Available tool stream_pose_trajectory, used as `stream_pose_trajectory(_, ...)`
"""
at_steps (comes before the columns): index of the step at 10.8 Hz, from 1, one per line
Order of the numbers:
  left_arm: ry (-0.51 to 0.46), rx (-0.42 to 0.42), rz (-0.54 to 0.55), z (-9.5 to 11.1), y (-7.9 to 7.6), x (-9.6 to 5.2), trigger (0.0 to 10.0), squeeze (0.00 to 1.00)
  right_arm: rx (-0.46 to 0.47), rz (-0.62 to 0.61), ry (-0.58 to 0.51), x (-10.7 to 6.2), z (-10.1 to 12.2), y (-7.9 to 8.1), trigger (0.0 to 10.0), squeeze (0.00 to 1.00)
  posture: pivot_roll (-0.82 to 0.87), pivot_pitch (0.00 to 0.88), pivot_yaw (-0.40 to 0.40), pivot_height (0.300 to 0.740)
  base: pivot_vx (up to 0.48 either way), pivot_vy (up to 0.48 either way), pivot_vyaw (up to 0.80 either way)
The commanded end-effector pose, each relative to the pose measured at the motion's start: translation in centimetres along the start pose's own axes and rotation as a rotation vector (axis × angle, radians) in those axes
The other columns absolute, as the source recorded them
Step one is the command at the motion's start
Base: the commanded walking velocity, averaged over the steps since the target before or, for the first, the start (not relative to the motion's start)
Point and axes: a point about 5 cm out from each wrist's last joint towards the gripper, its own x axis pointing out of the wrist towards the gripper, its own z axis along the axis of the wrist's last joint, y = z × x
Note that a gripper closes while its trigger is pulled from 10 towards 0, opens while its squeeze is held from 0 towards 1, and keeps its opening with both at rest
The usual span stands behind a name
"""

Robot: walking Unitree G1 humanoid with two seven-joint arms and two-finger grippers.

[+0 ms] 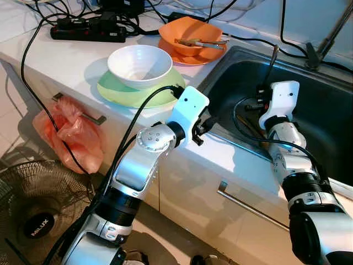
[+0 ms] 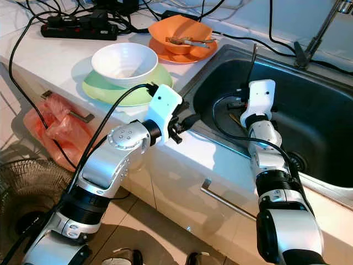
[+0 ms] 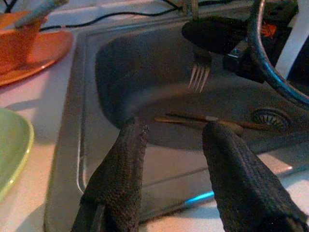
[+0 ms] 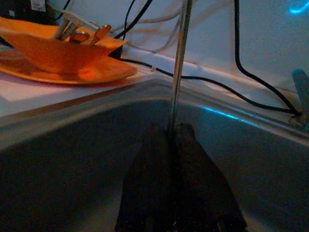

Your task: Kitchen organization

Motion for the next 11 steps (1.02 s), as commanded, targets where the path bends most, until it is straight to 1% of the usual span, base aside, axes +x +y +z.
stream_pose_trajectory(1, 0.001, 0.0, -0.029, 0.08, -0.59, -0.11, 10.0, 0.0, -0.014, -0.006, -0.011, 0.31, 0.48, -0.18, 10.0, 0.0, 0.06, 0.092, -0.039, 0.74, 0.0, 0.0, 0.0)
stream_pose_trajectory(3, 0.023, -0.005, -0.033, -0.19, -0.71, -0.14, 10.0, 0.0, -0.015, 0.004, 0.006, 0.35, 0.21, 0.05, 10.0, 0.0, 0.06, 0.09, -0.039, 0.74, 0.0, 0.0, 0.0)
stream_pose_trajectory(4, 0.026, -0.005, -0.035, -0.22, -0.75, -0.12, 10.0, 0.0, -0.012, 0.003, 0.007, 0.34, 0.17, 0.07, 10.0, 0.78, 0.06, 0.09, -0.039, 0.74, 0.0, 0.0, 0.0)
stream_pose_trajectory(5, 0.031, -0.003, -0.038, -0.31, -0.84, -0.11, 10.0, 0.0, -0.011, 0.002, 0.011, 0.31, 0.05, 0.11, 10.0, 1.0, 0.06, 0.09, -0.039, 0.74, 0.0, 0.0, 0.0)
stream_pose_trajectory(11, 0.029, -0.009, -0.024, -0.24, -0.75, -0.16, 10.0, 0.0, -0.011, -0.002, 0.02, 0.29, -0.08, 0.04, 10.0, 1.0, 0.07, 0.111, -0.045, 0.74, 0.0, 0.0, 0.0)
